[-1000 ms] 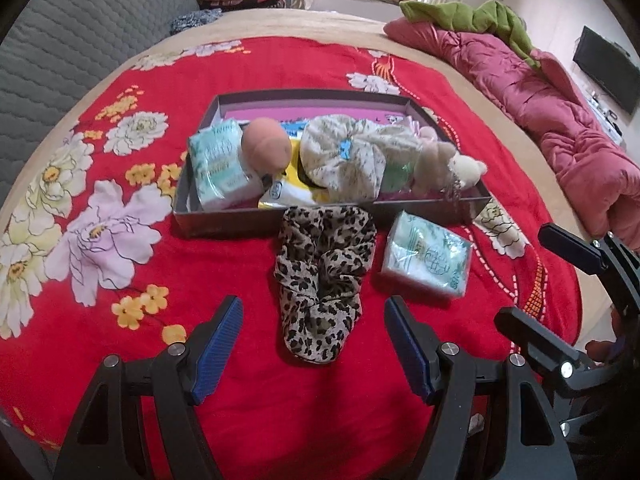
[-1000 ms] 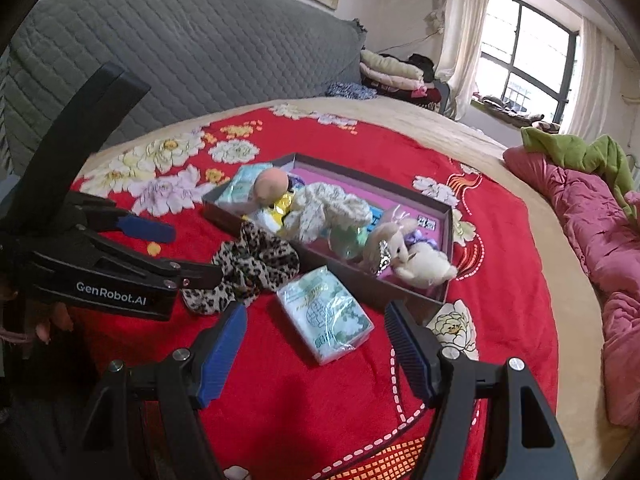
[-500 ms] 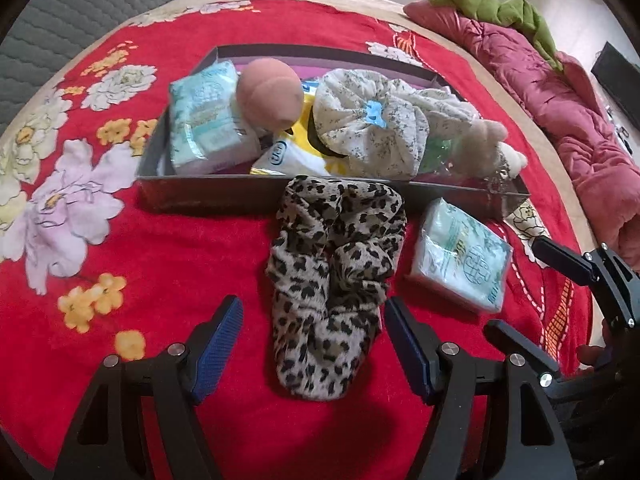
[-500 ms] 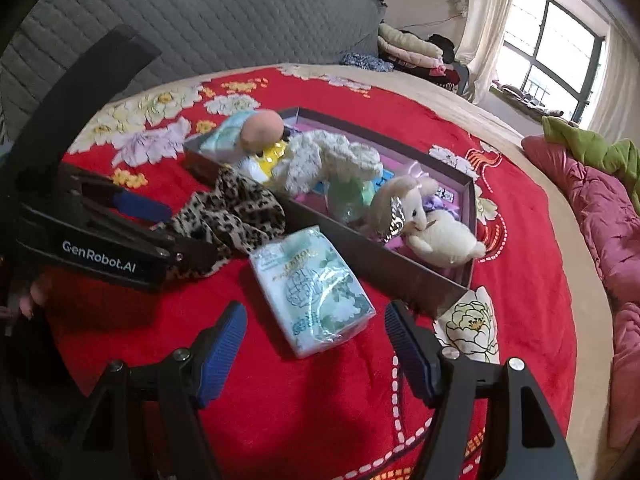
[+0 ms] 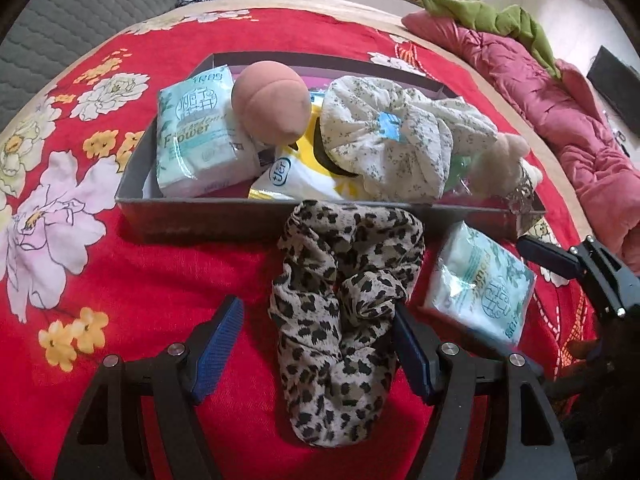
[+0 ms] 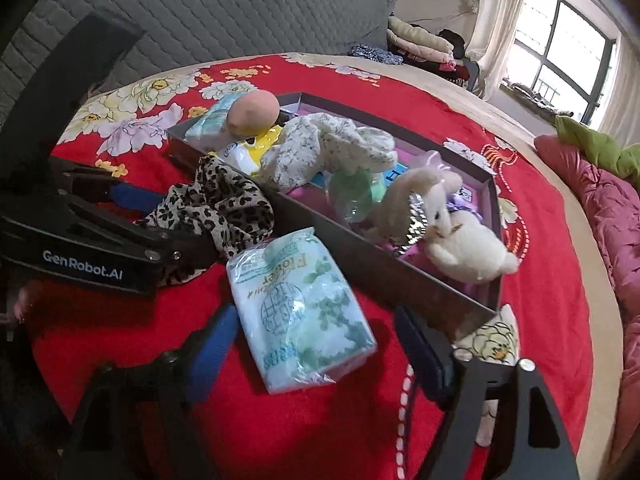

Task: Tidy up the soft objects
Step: 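Grasp the leopard-print scrunchie with the left tool while the right tool grasps the white tissue pack, then carry the leopard scrunchie and tissue pack over the box with both tools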

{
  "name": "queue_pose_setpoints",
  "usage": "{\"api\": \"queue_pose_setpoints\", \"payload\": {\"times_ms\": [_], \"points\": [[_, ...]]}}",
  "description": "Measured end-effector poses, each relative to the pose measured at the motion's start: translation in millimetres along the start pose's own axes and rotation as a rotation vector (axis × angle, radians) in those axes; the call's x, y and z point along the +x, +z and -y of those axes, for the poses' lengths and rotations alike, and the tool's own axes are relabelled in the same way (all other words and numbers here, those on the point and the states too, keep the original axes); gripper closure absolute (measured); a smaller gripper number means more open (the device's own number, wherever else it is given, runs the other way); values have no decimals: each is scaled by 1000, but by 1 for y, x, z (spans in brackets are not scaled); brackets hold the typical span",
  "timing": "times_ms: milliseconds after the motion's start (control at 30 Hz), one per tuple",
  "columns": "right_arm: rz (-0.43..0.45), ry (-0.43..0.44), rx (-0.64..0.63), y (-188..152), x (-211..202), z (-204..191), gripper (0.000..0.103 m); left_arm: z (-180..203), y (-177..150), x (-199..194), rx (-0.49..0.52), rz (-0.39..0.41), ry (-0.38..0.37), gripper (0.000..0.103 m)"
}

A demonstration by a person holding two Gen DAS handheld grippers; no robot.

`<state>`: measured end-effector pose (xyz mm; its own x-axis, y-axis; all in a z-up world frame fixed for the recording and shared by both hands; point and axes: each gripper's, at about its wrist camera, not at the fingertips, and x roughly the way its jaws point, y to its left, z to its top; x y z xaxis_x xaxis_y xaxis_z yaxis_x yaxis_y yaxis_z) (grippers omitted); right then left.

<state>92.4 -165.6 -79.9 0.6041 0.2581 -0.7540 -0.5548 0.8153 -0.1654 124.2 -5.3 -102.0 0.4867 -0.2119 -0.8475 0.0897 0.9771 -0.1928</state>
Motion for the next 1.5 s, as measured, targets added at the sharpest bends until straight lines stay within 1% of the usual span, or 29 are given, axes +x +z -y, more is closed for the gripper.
{"api": "queue_pose_setpoints", "payload": {"times_ms": [67, 167, 233, 333, 400, 433, 467, 500, 600, 700, 833, 933, 1000, 1233, 1367, 1500], "points": [[-5, 8, -9, 1, 4, -3, 22, -1, 1, 2, 5, 8, -8, 29], [-8, -8, -44, 3, 10, -10, 22, -3, 2, 2, 19, 27, -16, 29], [-19, -9, -56, 4, 15, -12, 22, -4, 3, 2, 17, 35, -23, 31], [-41, 19, -30, 7, 23, -10, 23, -7, 5, 3, 10, 47, -25, 42], [-41, 43, 10, 9, 24, -8, 31, -10, 8, 3, 2, 60, -24, 58], [-34, 42, 17, 9, 21, -7, 36, -11, 9, 2, 1, 66, -17, 62], [-27, 41, 21, 9, 19, -7, 39, -12, 10, 1, 0, 74, -15, 70], [-25, 44, 19, 8, 18, -8, 41, -11, 10, 1, 0, 77, -17, 76], [-25, 61, 34, 7, 14, -10, 43, -10, 11, 1, 6, 76, -28, 83], [-13, 75, 42, 8, 8, -13, 44, -10, 11, -4, -2, 84, -36, 86], [14, 91, 76, 9, -7, -9, 44, -9, 13, -14, -24, 88, -76, 88], [42, 85, 105, 12, -22, -4, 44, -4, 15, -27, -18, 118, -93, 89], [71, 65, 128, 14, -33, 1, 44, -3, 17, -36, -20, 148, -107, 89], [179, -11, 210, 27, -66, 21, 44, 5, 29, -68, -28, 215, -97, 89], [225, -77, 267, 36, -79, 34, 44, 18, 38, -83, -7, 250, -76, 89], [265, -110, 328, 43, -89, 51, 44, 28, 52, -92, 12, 287, -60, 89]]}}
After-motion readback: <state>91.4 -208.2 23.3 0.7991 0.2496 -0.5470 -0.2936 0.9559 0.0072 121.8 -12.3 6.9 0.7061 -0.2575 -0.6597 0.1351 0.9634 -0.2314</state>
